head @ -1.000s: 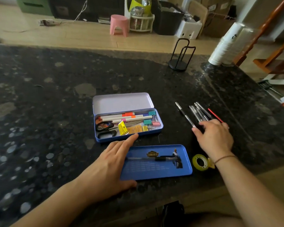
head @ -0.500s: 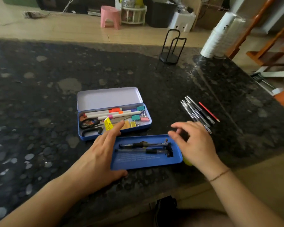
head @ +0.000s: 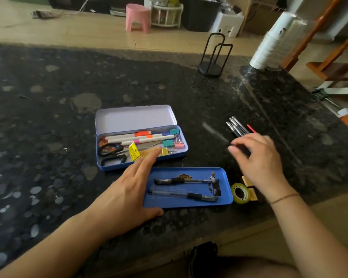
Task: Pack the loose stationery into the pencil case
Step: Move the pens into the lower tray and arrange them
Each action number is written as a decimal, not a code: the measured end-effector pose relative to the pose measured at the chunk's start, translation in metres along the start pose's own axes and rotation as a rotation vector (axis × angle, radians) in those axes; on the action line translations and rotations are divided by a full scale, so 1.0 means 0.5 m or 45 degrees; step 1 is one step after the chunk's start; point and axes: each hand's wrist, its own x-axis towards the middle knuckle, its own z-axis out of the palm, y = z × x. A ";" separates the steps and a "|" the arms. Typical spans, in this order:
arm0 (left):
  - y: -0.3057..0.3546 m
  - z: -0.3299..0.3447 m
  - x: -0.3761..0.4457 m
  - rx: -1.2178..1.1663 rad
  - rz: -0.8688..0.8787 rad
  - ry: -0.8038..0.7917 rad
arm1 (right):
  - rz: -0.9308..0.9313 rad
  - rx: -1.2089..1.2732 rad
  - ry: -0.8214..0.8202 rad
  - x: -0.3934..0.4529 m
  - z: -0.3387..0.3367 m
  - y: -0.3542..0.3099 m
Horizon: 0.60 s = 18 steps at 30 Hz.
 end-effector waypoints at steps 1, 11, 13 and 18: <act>0.000 0.001 0.000 -0.016 0.007 0.021 | -0.147 0.096 -0.052 -0.012 -0.008 -0.020; -0.003 0.009 0.001 0.016 0.080 0.049 | 0.423 -0.261 0.011 0.000 0.014 0.036; -0.002 0.007 0.003 0.019 0.078 0.039 | 0.563 -0.303 -0.017 0.000 0.019 0.060; -0.002 0.003 0.005 0.026 0.078 0.025 | 0.683 -0.312 0.009 0.008 0.019 0.078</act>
